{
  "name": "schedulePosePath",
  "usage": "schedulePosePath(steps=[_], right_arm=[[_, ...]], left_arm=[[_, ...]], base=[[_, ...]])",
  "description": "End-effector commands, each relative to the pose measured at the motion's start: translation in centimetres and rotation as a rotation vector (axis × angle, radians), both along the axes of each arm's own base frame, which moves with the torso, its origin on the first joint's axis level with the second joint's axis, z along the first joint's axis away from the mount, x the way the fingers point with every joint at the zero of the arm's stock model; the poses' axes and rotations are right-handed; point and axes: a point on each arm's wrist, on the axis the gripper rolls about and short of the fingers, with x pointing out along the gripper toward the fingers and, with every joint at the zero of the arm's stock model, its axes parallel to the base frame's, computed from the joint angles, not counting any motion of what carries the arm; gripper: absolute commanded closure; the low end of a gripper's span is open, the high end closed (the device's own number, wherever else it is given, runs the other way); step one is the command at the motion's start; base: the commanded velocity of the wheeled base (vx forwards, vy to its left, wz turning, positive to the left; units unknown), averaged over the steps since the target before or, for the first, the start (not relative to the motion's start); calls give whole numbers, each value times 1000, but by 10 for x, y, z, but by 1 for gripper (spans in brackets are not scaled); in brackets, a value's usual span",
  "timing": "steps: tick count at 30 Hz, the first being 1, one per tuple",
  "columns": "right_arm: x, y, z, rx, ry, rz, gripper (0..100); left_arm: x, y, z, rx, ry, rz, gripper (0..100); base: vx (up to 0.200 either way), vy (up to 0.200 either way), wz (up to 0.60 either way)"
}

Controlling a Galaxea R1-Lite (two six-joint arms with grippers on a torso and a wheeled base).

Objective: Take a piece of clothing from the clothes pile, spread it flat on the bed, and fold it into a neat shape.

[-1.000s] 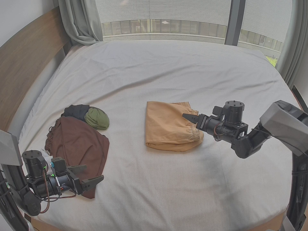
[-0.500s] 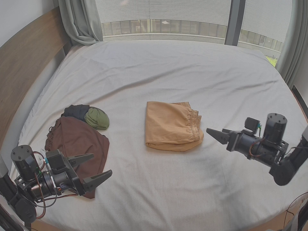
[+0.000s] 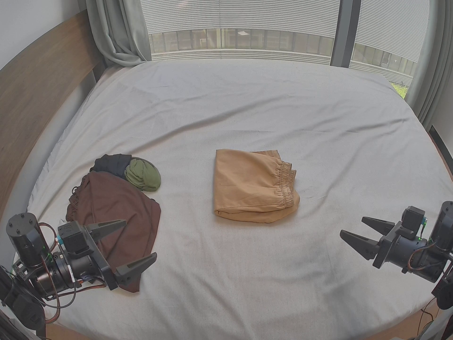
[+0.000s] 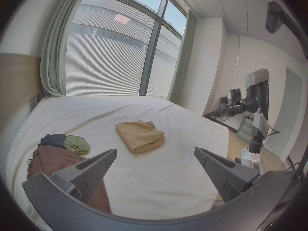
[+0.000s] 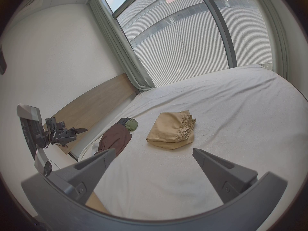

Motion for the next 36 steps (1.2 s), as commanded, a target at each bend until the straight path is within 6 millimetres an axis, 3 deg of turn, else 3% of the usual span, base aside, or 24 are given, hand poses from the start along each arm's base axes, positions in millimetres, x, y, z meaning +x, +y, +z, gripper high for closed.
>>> schedulePosePath(steps=[1, 11, 15, 28, 36], right_arm=[[-27, -10, 13, -2, -66, -2, 0], [-57, -18, 23, -9, -97, 7, 0], [-78, -26, 26, -3, -107, 0, 0], [-124, -45, 28, 36, -222, -95, 0], [-175, -56, 2, 59, -307, -157, 0]], left_arm=[[-25, 15, 12, 23, -17, 45, 0], [-82, 31, 19, 33, 43, 93, 0], [-108, 34, 17, 30, 44, 88, 0], [-153, 40, 4, 18, 7, 102, 0], [-180, 43, -12, 15, -49, 194, 0]], base=[[0, 0, 0], [0, 0, 0], [0, 0, 0], [0, 0, 0], [0, 0, 0]])
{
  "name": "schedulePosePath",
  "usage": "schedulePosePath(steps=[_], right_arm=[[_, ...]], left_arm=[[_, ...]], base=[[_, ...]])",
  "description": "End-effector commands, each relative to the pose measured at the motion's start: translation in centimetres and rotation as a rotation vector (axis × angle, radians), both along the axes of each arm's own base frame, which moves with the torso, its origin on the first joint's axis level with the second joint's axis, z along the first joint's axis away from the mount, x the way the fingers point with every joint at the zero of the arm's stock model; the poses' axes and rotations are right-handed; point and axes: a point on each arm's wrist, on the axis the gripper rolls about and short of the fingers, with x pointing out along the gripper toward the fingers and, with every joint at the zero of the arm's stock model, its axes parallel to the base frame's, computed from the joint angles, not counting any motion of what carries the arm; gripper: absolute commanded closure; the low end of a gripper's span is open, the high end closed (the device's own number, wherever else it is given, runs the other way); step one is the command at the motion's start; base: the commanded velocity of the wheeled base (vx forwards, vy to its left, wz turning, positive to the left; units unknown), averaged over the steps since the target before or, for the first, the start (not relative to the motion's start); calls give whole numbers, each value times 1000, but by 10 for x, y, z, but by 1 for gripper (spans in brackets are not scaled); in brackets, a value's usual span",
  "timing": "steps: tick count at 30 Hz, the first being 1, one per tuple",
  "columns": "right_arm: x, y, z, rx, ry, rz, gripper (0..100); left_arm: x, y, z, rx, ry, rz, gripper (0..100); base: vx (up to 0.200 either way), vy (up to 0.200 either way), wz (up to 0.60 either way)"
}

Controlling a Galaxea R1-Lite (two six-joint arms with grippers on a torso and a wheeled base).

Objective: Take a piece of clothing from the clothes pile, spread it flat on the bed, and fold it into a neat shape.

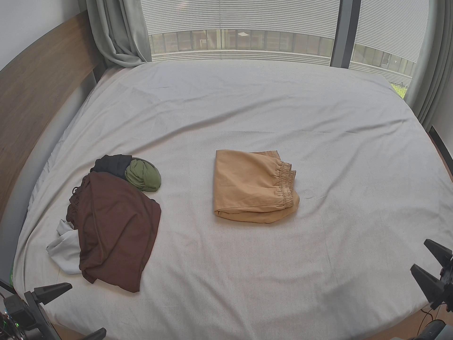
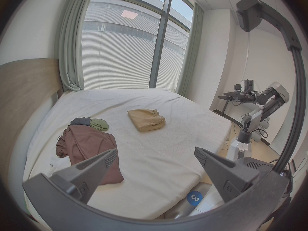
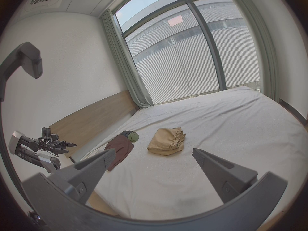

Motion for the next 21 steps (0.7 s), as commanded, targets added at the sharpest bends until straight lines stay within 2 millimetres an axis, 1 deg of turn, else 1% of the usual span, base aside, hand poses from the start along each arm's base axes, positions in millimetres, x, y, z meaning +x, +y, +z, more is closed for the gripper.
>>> schedulePosePath(steps=[1, 2, 4, 11, 20, 21], right_arm=[[-44, -9, -23, 30, -127, -62, 0], [-49, -9, -28, 29, -134, -74, 0], [-53, -10, -33, 27, -138, -85, 0], [-53, -10, -32, 32, -147, -94, 0], [-53, -11, -30, 38, -170, -138, 0], [-53, -10, -29, 35, -176, -166, 0]], left_arm=[[-27, 3, -16, -5, -98, 64, 0], [-31, 3, -19, -11, -102, 71, 0], [-35, 3, -20, -37, -128, 81, 0], [-43, 3, -21, -97, -190, 101, 0], [-47, 3, -23, -102, -237, 125, 0], [-49, 3, -23, -109, -248, 128, 0]], base=[[0, 0, 0], [0, 0, 0], [0, 0, 0], [0, 0, 0], [0, 0, 0], [0, 0, 0]])
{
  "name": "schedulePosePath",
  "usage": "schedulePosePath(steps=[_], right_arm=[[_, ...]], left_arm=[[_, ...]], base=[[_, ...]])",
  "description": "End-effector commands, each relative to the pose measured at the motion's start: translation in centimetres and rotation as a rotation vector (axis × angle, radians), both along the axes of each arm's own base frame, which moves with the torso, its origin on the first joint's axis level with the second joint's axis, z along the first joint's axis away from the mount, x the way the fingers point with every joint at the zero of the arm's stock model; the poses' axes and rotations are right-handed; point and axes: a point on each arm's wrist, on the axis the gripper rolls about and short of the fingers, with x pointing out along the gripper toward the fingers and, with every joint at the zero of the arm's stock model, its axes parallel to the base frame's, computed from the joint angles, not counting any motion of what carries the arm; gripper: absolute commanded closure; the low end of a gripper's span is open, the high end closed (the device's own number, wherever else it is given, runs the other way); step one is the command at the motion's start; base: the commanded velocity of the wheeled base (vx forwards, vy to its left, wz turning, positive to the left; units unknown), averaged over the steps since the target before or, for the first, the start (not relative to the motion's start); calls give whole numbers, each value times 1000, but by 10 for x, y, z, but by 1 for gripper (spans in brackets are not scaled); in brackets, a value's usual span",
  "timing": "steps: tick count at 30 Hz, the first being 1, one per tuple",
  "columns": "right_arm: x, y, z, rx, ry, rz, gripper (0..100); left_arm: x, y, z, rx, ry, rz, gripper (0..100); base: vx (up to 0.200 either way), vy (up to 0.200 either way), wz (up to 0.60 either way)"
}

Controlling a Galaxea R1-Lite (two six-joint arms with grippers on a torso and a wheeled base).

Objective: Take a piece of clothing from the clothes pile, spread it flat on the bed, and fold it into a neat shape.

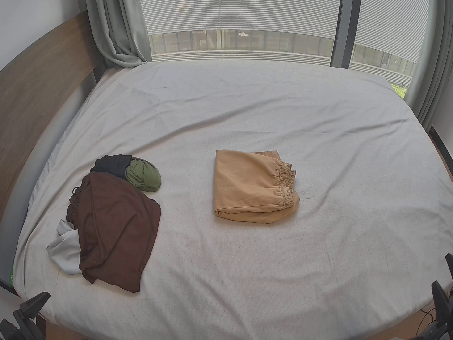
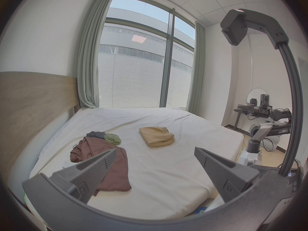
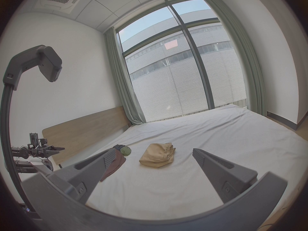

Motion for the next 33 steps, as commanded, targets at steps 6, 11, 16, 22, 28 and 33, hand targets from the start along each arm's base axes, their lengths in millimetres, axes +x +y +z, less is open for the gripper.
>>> schedulePosePath(steps=[6, 11, 16, 22, 28, 33], right_arm=[[-2, 2, 4, -33, -32, -110, 0], [-6, 3, -11, -51, -14, -109, 0], [-5, 2, -19, -122, 14, -132, 0], [-4, -1, -23, -185, 48, -306, 0], [-4, -3, -23, -138, 65, -351, 0], [-4, -3, -24, -108, 76, -363, 0]], left_arm=[[-3, 0, -5, -10, -42, 20, 0], [-2, 2, -5, 24, -60, 115, 0], [-1, 5, -5, 67, -75, 268, 0], [-1, 7, -5, 130, -95, 370, 0], [-1, 8, -5, 109, -86, 410, 0], [-1, 9, -5, 28, -61, 447, 0]], base=[[0, 0, 0], [0, 0, 0], [0, 0, 0], [0, 0, 0], [0, 0, 0], [0, 0, 0]])
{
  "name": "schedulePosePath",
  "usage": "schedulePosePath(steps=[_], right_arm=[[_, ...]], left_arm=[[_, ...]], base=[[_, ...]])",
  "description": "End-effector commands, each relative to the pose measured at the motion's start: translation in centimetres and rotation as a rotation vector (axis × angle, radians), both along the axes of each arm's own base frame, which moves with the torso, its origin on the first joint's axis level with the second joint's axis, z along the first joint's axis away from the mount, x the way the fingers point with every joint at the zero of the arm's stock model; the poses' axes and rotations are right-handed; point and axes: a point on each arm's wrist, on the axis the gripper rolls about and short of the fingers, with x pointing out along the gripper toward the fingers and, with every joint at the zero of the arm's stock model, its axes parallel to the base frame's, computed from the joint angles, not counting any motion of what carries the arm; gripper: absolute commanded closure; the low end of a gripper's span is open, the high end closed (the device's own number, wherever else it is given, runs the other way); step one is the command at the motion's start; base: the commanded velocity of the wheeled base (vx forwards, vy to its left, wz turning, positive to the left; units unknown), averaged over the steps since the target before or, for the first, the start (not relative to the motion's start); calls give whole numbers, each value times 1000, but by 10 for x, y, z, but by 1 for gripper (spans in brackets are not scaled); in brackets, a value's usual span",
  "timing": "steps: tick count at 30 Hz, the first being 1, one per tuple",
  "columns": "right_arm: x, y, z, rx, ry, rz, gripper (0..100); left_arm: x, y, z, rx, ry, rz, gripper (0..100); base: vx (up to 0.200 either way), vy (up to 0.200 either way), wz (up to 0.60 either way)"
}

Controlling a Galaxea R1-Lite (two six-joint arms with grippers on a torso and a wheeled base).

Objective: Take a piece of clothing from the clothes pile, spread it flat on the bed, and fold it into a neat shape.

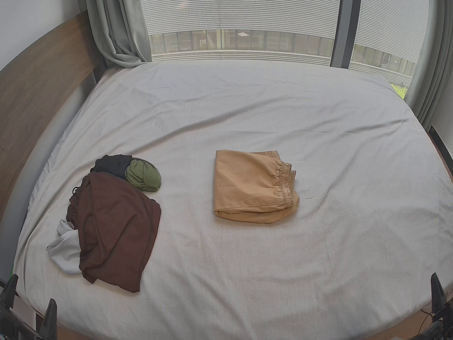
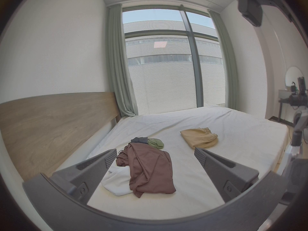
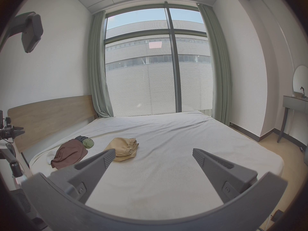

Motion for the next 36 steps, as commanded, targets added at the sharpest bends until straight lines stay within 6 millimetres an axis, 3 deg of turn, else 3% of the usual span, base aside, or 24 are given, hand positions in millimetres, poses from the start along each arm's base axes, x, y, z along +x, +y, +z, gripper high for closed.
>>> schedulePosePath(steps=[1, 7, 17, 23, 29, 36], right_arm=[[1, 0, -5, 12, 15, -2, 0], [1, 0, -5, 8, 15, -16, 0], [1, -1, -5, -33, 13, -45, 0], [1, -1, -13, -60, 97, -37, 0], [1, 0, -12, -78, 76, -18, 0], [1, 0, -12, -79, 73, -14, 0]], left_arm=[[0, 0, -5, -42, 4, 9, 0], [0, 0, -5, -62, 6, 12, 0], [0, 2, -4, 52, -6, 110, 0], [0, 4, -6, -24, 14, 157, 0], [1, 2, -12, -131, 79, 80, 0], [1, 2, -12, -84, 71, 75, 0]], base=[[0, 0, 0], [0, 0, 0], [0, 0, 0], [0, 0, 0], [0, 0, 0], [0, 0, 0]])
